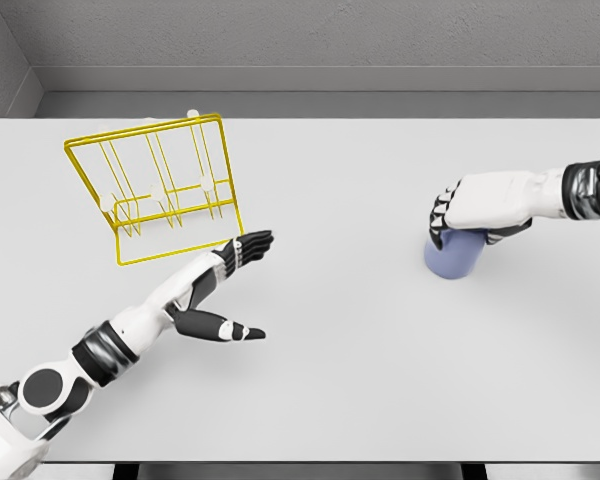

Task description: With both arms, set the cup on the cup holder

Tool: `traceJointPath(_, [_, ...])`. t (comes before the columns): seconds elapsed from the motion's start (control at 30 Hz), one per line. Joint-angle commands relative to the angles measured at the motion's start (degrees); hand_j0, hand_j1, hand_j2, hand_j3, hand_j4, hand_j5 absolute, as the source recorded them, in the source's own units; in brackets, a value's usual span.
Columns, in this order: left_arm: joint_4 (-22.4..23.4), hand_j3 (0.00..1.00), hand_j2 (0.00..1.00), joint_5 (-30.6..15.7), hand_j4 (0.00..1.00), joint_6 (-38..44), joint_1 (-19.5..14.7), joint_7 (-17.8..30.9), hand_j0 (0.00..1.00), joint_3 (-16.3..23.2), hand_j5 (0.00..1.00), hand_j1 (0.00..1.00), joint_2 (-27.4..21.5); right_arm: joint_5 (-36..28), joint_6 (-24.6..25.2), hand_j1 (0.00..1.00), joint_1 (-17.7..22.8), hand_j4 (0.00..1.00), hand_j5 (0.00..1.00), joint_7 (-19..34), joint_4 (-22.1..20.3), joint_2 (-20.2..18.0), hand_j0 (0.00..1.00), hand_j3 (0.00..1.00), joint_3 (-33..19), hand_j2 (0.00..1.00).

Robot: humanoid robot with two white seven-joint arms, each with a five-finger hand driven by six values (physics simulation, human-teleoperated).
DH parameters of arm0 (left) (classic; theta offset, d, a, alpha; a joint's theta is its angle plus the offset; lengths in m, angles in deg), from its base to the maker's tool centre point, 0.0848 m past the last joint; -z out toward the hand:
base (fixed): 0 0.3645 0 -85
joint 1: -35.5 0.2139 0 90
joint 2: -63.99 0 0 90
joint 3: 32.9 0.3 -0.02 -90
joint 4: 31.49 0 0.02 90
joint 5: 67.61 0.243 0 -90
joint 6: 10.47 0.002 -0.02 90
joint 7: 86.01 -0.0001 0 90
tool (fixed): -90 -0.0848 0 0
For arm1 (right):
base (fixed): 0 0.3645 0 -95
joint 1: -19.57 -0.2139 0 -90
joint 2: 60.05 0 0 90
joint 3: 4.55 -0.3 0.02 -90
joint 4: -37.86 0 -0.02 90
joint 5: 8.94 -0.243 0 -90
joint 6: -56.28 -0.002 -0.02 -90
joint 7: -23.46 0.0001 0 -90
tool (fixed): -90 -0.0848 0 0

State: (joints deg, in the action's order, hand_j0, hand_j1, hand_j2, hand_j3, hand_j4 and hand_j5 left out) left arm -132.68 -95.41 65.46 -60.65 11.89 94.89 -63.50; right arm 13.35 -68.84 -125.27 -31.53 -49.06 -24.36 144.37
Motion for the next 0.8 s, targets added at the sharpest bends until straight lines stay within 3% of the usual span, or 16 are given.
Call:
traceJointPath(0.0, [0.5,1.0,1.0,-0.9,1.0,0.5,0.0,0.0,1.0,0.1,1.0,1.0,0.0,-0.3,0.1,0.49,0.0,0.49,0.49,0.0,-0.6,-0.4,0.49,0.49,-0.1,0.49])
traceJointPath(0.17, [1.2,1.0,1.0,-1.0,1.0,2.6,0.0,0.0,1.0,0.1,1.0,1.0,0.0,-0.7,0.1,0.49,-0.4,0.49,0.49,0.0,-3.4,-2.8,0.49,0.49,-1.5,0.49])
traceJointPath(0.43, [2.9,1.0,1.0,-1.4,1.0,2.6,-0.1,0.0,1.0,-0.3,1.0,1.0,-0.1,-0.3,0.1,0.49,-0.4,0.49,0.49,0.0,-13.8,-4.3,0.49,0.49,-1.7,0.49])
traceJointPath(0.77, [4.4,1.0,1.0,-1.8,1.0,2.6,-0.9,0.0,1.0,-0.2,1.0,1.0,0.0,-0.3,0.1,0.49,-0.7,0.49,0.49,0.0,-14.2,0.3,0.49,0.49,-1.4,0.49])
